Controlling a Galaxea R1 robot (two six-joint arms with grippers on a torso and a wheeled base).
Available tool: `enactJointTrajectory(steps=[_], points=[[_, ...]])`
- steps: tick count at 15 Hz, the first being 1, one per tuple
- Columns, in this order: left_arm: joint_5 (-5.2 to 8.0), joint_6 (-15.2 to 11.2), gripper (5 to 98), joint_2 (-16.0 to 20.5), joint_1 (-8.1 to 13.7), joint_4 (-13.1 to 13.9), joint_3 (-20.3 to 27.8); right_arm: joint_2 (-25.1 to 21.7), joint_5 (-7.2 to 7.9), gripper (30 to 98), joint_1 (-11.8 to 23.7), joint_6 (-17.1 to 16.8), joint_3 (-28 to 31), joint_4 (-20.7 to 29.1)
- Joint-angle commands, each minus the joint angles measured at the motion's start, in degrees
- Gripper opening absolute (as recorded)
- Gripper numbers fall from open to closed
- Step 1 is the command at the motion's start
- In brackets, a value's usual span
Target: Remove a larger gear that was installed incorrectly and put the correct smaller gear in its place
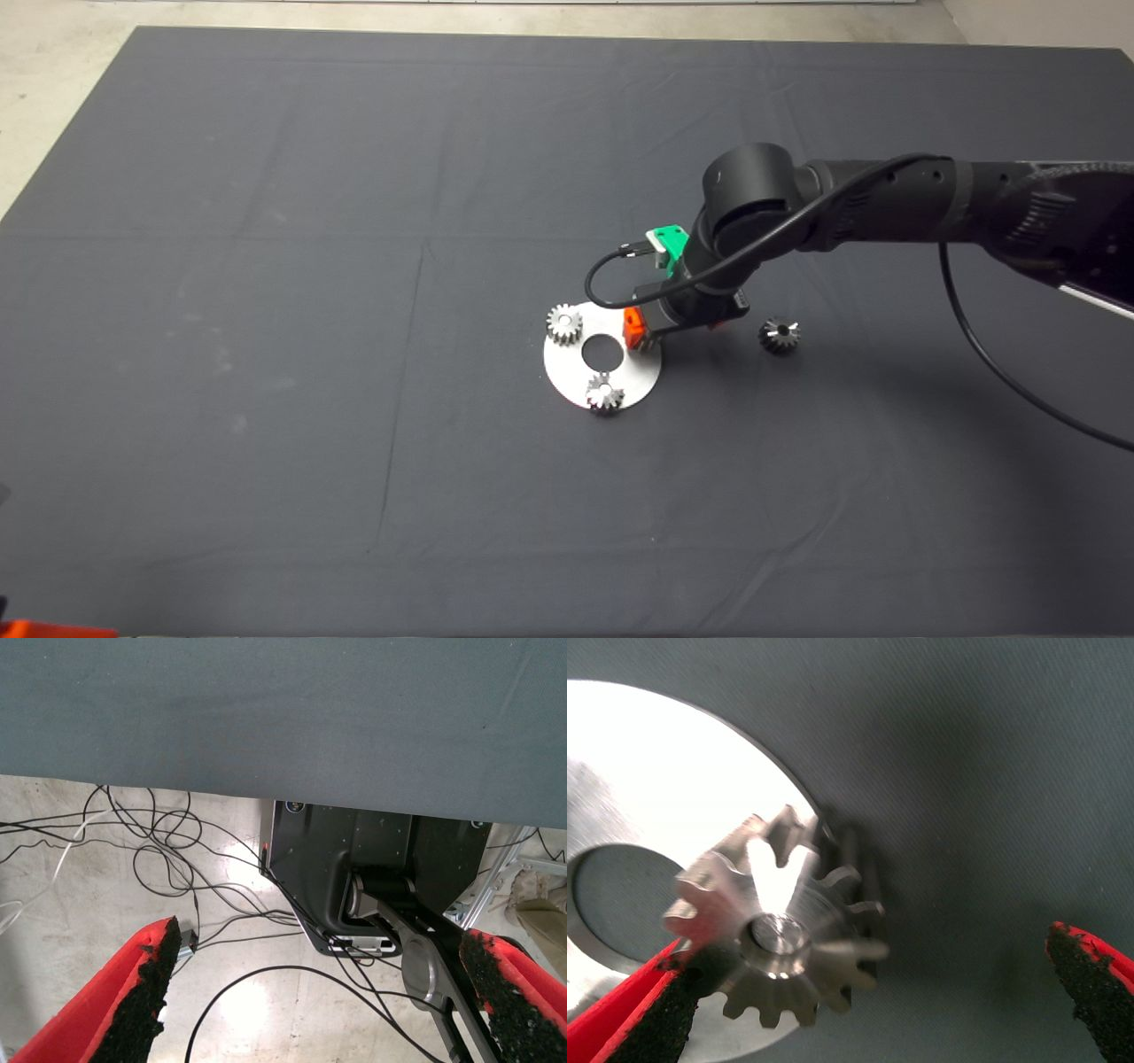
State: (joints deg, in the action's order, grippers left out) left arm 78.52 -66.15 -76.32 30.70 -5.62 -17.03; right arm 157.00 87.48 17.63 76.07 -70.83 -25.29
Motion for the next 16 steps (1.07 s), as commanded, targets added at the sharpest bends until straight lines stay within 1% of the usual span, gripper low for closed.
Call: enactJointTrajectory(steps=[1, 3, 6, 10, 13, 14, 16], points=[[0.32, 0.0, 79.4, 0.1, 0.0, -0.4, 0.7, 0.9, 4.81, 97.6, 1.0, -0.3, 1.2, -4.9], [0.32, 0.1, 79.4, 0.1, 0.0, -0.4, 0.7, 0.7, 4.81, 97.6, 1.3, 0.1, 5.8, -6.4], [0.14, 0.1, 79.4, 0.3, 0.0, -0.4, 0.7, 0.9, 4.89, 97.6, 1.3, 0.4, 5.3, -6.3], [0.14, 0.2, 79.4, 0.5, 0.0, -0.3, 0.8, 0.6, 4.72, 97.6, 1.2, 0.5, 5.5, -6.4], [0.23, 0.4, 79.4, 0.6, 0.0, -0.3, 0.8, 0.4, 4.89, 96.9, 1.2, 0.5, 5.5, -6.6], [0.23, 0.4, 79.4, 0.6, 0.0, -0.3, 0.8, 0.5, 4.89, 95.4, 1.2, 0.5, 5.5, -6.8], [0.23, 0.4, 79.4, 0.6, 0.0, -0.4, 0.8, 0.7, 4.81, 94.9, 1.1, 0.5, 5.8, -8.5]])
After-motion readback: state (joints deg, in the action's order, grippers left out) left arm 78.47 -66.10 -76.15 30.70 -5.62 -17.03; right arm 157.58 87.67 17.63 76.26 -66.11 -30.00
